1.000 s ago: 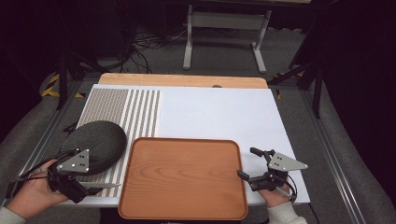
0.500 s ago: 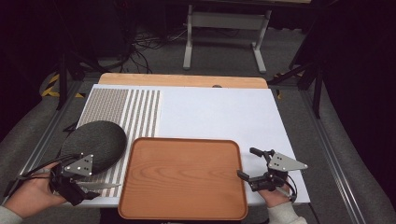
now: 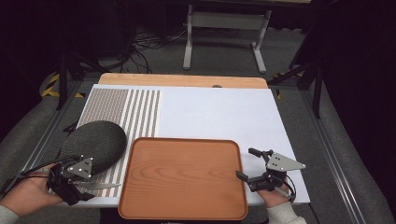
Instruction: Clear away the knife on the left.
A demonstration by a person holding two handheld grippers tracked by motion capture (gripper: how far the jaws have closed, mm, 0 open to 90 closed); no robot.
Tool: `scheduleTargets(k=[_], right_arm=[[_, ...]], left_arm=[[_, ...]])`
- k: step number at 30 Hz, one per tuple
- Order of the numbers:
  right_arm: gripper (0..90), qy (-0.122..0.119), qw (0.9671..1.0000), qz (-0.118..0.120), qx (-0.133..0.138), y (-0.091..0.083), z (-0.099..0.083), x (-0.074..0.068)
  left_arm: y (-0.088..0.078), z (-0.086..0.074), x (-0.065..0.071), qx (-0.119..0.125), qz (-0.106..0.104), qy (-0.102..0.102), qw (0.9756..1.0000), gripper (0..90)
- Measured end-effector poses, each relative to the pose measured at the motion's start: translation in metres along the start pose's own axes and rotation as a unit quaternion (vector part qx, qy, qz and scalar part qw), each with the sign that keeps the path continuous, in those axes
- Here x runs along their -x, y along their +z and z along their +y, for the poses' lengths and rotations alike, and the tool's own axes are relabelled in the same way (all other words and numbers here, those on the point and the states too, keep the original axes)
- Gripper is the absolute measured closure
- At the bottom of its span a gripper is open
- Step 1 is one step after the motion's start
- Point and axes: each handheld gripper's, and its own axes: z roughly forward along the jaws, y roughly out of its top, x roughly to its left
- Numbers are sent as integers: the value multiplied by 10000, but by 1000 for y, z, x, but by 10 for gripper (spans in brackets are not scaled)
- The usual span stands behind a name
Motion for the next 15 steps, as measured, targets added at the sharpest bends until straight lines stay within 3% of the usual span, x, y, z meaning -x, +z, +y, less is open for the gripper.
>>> scheduleTargets(k=[15], right_arm=[[49, -43, 10000, 39, -16, 2, 1, -3]], left_arm=[[-3, -9, -4, -610, -4, 51, 9981, 287]])
